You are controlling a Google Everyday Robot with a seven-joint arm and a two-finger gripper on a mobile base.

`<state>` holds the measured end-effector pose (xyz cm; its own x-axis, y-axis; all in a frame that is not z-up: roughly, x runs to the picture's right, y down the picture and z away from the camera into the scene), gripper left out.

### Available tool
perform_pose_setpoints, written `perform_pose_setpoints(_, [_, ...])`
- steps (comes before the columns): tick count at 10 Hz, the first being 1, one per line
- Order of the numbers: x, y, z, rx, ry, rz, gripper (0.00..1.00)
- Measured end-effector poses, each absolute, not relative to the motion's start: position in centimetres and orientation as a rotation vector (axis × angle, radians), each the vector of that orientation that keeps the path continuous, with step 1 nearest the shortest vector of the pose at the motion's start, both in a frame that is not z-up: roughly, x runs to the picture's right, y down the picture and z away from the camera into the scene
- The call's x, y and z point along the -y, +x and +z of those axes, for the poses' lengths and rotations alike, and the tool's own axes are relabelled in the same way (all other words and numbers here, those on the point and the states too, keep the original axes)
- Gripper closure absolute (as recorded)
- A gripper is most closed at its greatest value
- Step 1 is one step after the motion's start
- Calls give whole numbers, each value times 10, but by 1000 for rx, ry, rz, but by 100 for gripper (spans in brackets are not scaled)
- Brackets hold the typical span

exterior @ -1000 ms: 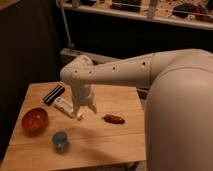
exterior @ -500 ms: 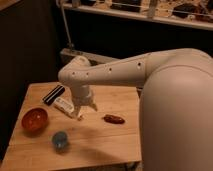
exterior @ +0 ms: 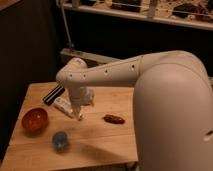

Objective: Stand the bottle upright

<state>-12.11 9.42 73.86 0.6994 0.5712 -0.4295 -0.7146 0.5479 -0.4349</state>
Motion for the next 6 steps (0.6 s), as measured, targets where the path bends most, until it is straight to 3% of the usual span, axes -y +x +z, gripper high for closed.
perform_pose_setpoints(6, [-62,-128,766,34,-572,596,35])
